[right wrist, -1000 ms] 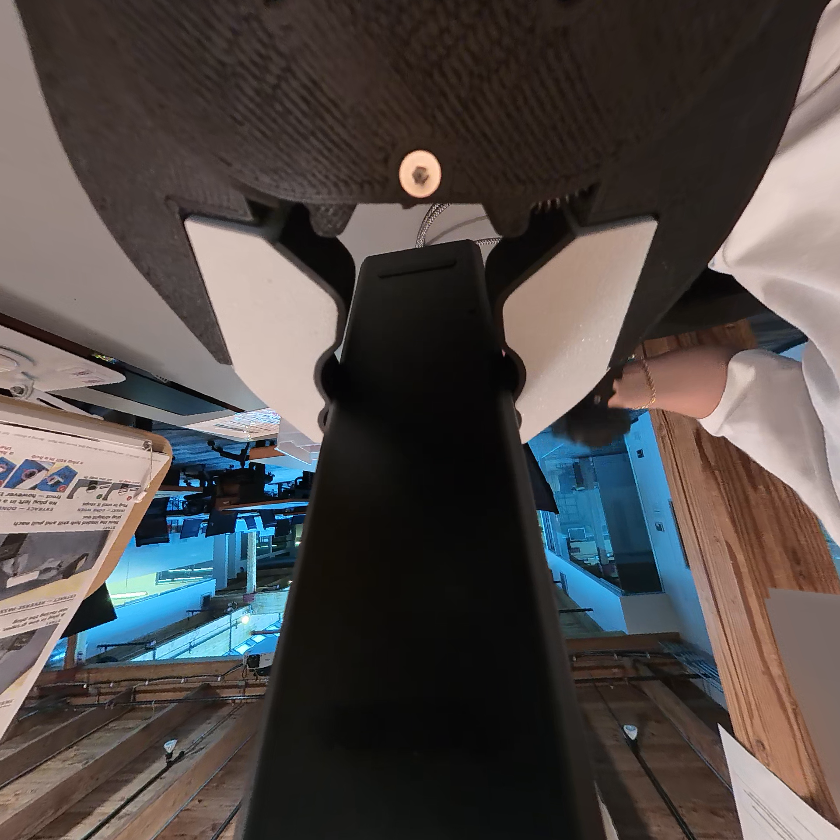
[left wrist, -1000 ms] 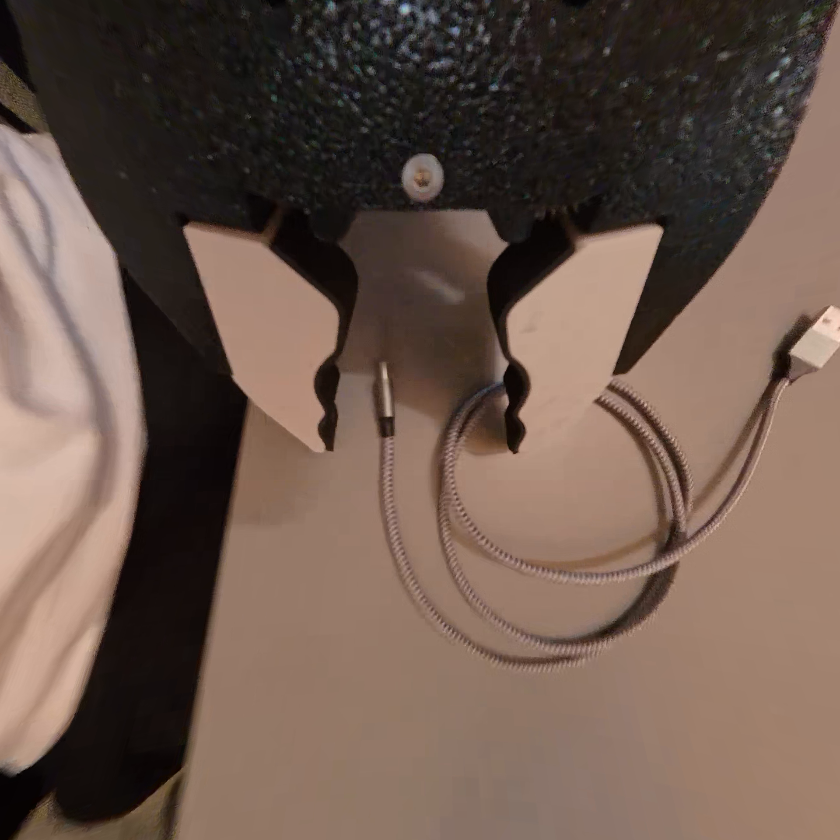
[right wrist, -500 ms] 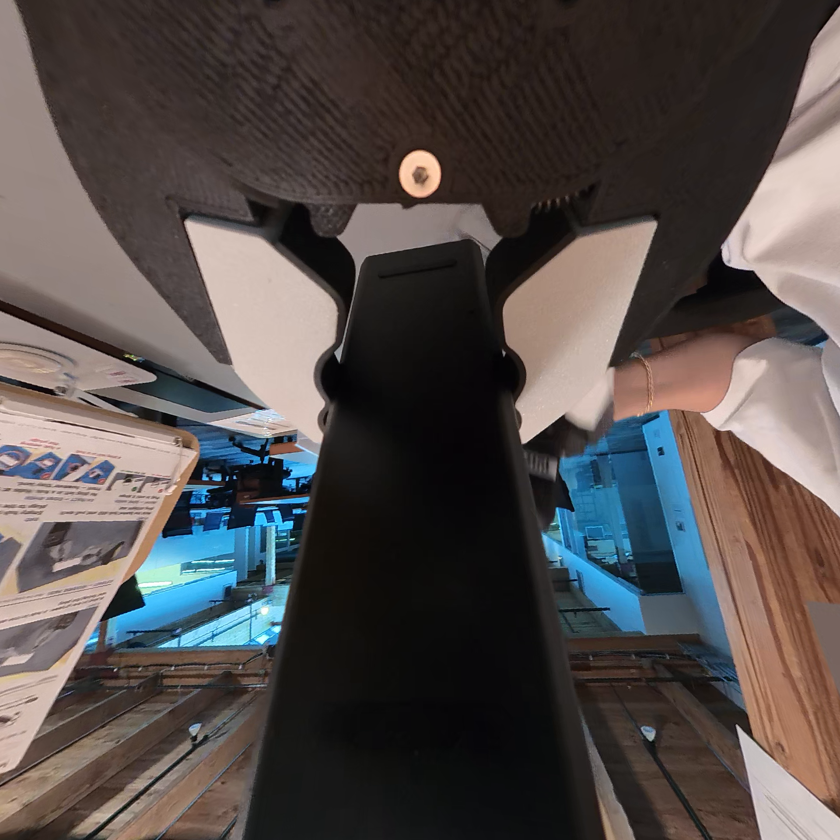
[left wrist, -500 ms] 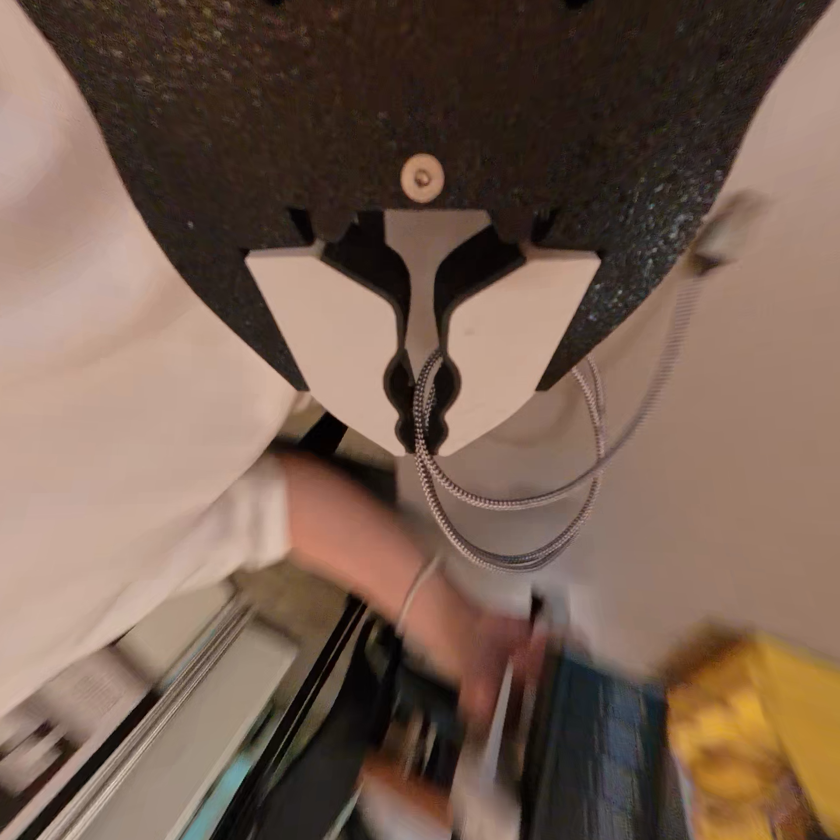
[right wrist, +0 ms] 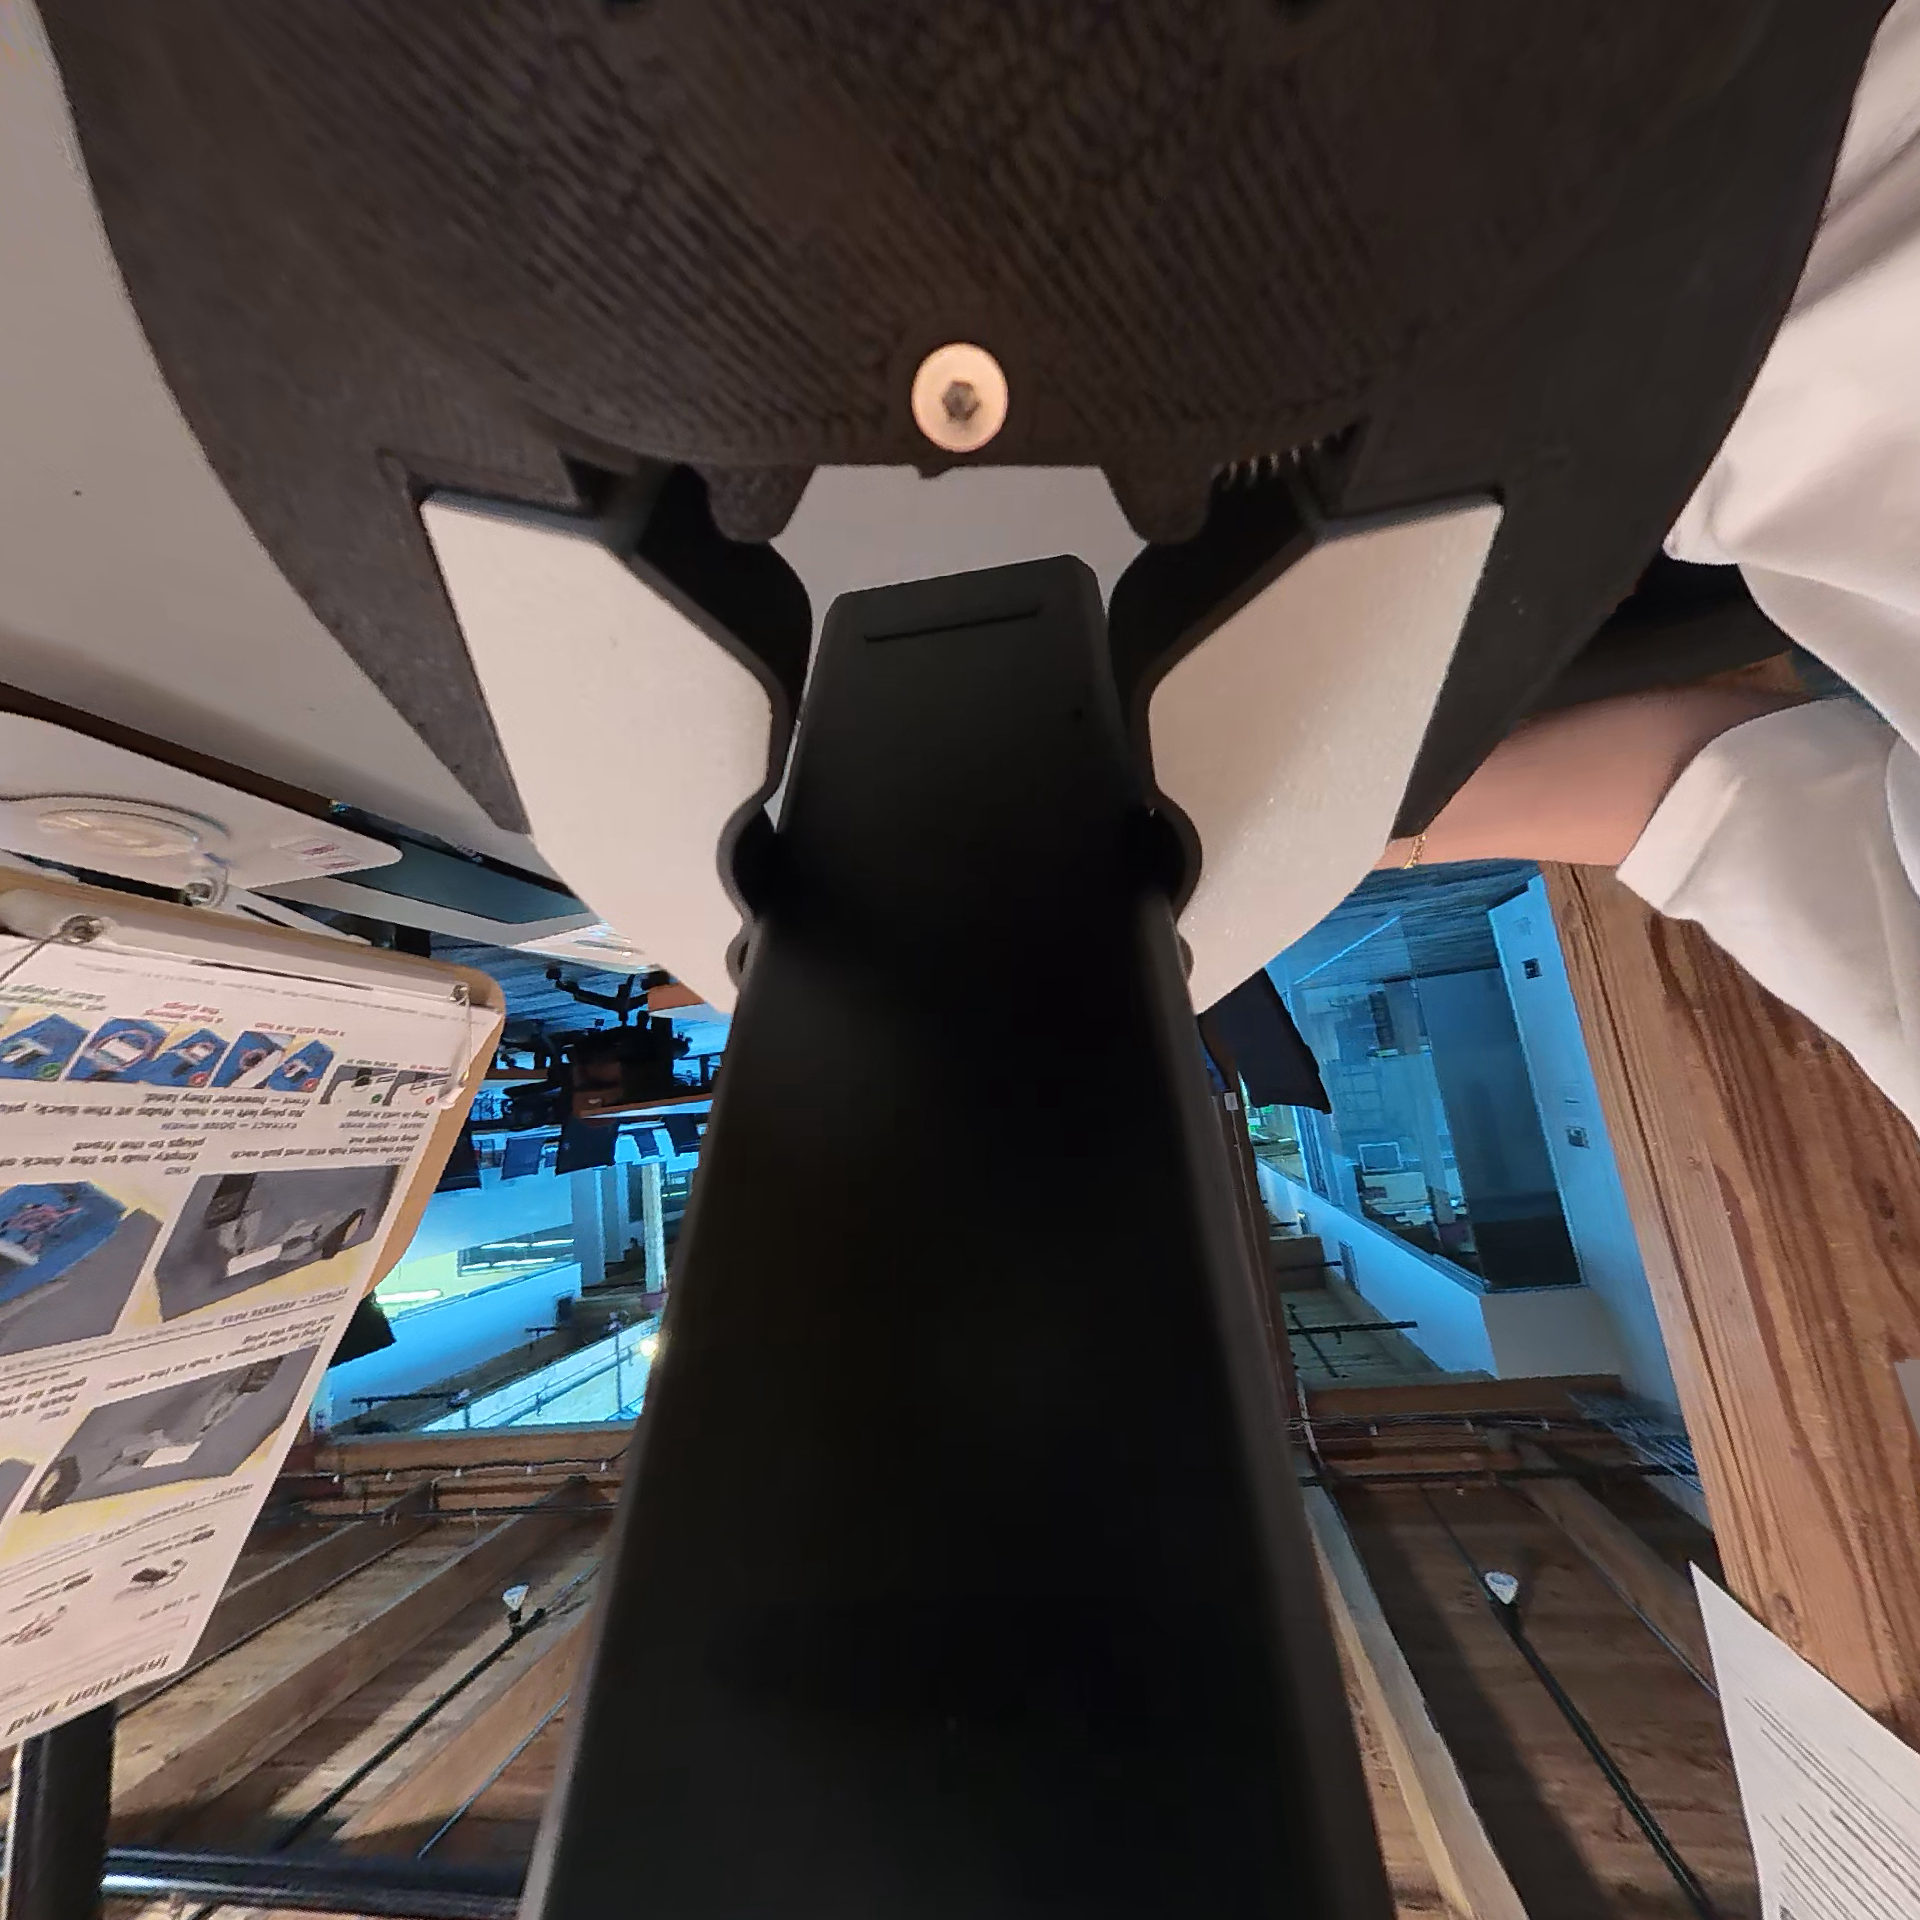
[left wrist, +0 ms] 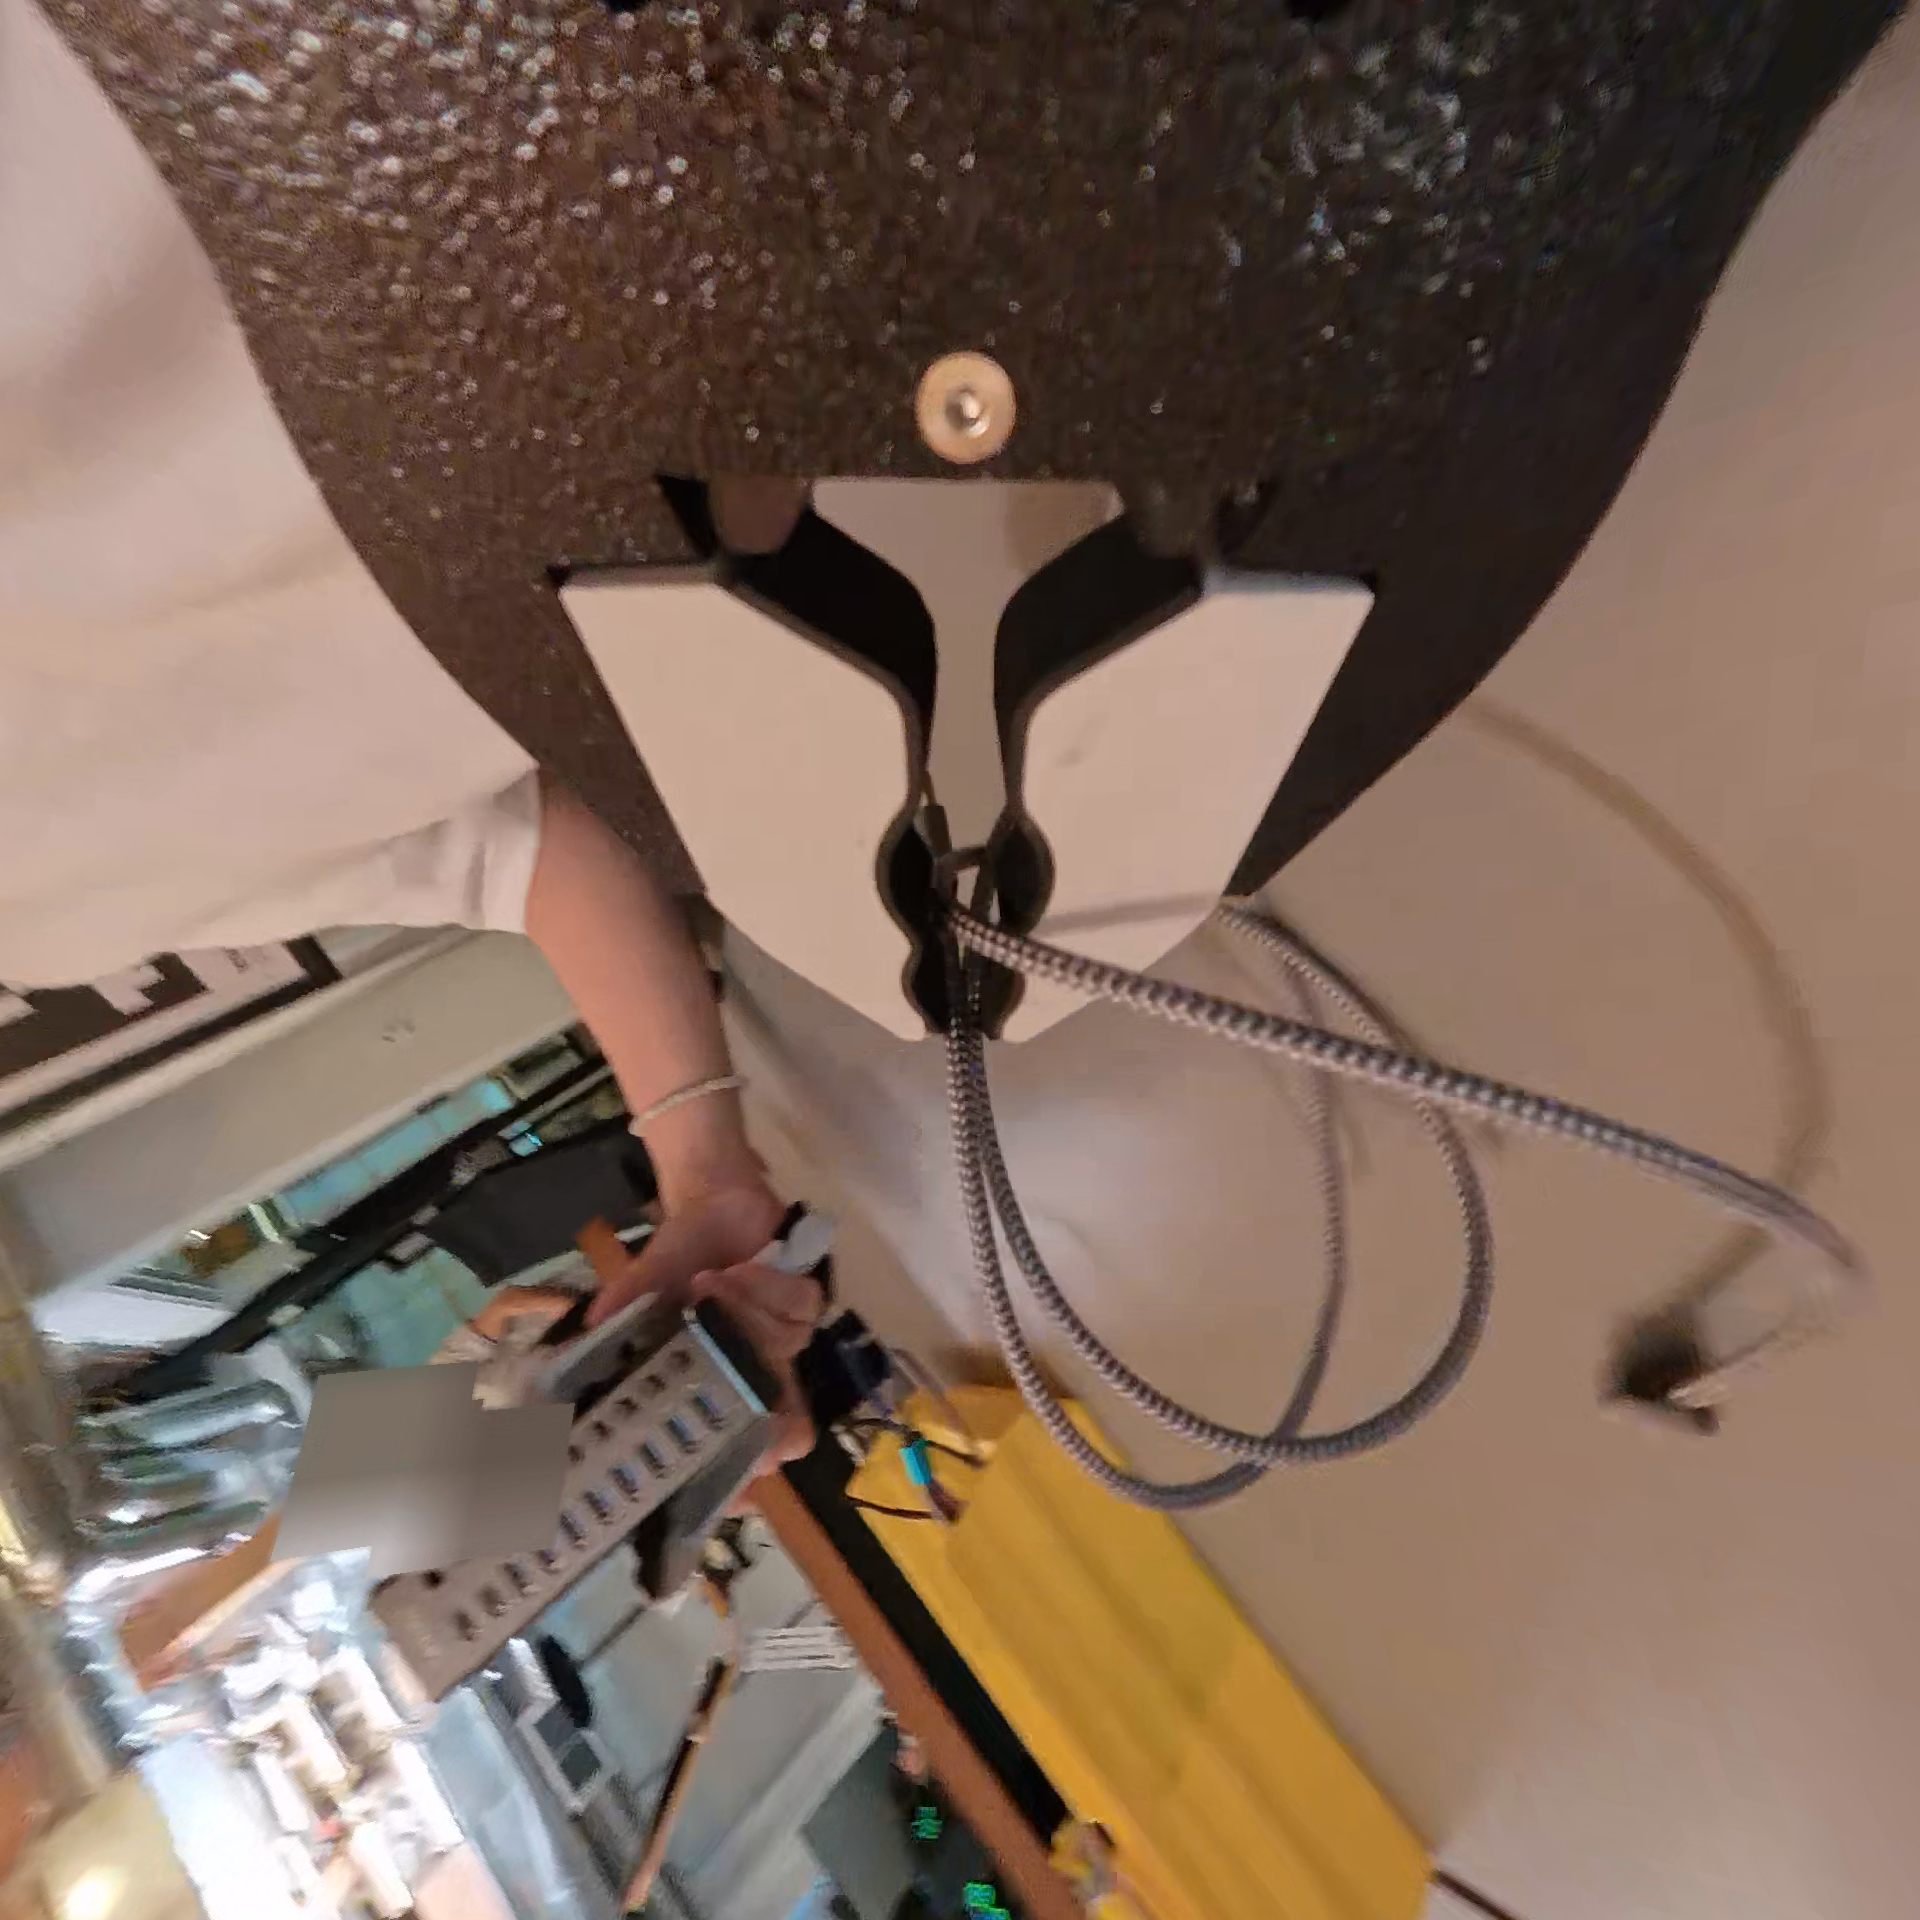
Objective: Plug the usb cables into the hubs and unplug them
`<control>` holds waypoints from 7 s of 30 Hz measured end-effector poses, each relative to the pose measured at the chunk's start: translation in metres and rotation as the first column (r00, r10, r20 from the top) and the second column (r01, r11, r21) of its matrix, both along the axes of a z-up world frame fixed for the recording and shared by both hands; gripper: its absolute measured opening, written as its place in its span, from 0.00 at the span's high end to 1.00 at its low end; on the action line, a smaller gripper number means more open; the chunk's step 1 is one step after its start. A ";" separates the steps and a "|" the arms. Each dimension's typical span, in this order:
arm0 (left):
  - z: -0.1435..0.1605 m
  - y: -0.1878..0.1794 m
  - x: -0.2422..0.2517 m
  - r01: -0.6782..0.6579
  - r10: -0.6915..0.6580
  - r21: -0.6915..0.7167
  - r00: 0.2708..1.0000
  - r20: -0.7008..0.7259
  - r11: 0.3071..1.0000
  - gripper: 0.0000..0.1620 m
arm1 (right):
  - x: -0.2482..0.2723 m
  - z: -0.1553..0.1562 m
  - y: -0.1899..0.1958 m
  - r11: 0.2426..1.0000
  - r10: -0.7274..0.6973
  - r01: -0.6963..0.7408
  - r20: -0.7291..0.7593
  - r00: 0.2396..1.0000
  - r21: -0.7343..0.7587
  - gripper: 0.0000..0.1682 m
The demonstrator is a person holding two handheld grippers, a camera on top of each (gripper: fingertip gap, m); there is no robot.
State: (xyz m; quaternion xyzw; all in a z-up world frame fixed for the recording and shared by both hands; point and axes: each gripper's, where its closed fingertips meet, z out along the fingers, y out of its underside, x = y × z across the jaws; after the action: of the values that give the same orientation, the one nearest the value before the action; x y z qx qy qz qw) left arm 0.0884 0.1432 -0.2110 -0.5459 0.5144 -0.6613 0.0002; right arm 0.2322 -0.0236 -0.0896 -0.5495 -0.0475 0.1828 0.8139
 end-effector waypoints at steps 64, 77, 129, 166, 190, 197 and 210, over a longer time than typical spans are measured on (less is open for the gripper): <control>0.058 0.015 0.041 0.054 -0.306 0.628 0.903 0.302 0.777 0.92 | -0.031 -0.033 0.045 0.981 0.019 0.010 0.144 0.989 -0.196 0.57; 0.091 -0.069 0.062 0.176 -0.334 0.828 0.943 0.014 0.533 0.92 | -0.040 -0.040 0.046 0.980 0.096 -0.070 0.139 0.986 -0.184 0.57; 0.057 -0.109 0.081 0.394 -0.223 0.900 0.909 -0.352 0.185 0.92 | -0.070 -0.059 0.065 0.964 0.146 -0.079 0.257 0.955 -0.256 0.57; 0.064 -0.122 0.098 0.075 -0.410 0.843 0.894 0.180 0.533 0.92 | -0.064 -0.057 0.066 0.962 0.140 -0.096 0.159 0.977 -0.257 0.57; 0.018 0.325 -0.052 -0.068 0.586 0.897 0.778 -0.226 0.436 0.79 | -0.038 -0.054 0.057 0.969 0.032 0.016 0.191 0.981 -0.248 0.57; -0.059 0.352 -0.045 -0.010 0.598 0.837 0.704 -0.383 0.547 0.82 | -0.040 -0.054 0.058 0.969 0.043 0.005 0.188 0.981 -0.248 0.57; -0.074 0.331 -0.059 0.139 0.486 0.728 0.659 -0.574 0.671 0.97 | -0.037 -0.060 0.056 0.965 0.049 0.001 0.183 0.982 -0.261 0.57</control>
State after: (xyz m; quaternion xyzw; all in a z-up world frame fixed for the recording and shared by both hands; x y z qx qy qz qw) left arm 0.0291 0.4745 -0.2853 -0.7671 0.6245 -0.1245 0.0780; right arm 0.1949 0.0324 -0.1496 -0.6655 -0.1063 0.1448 0.7245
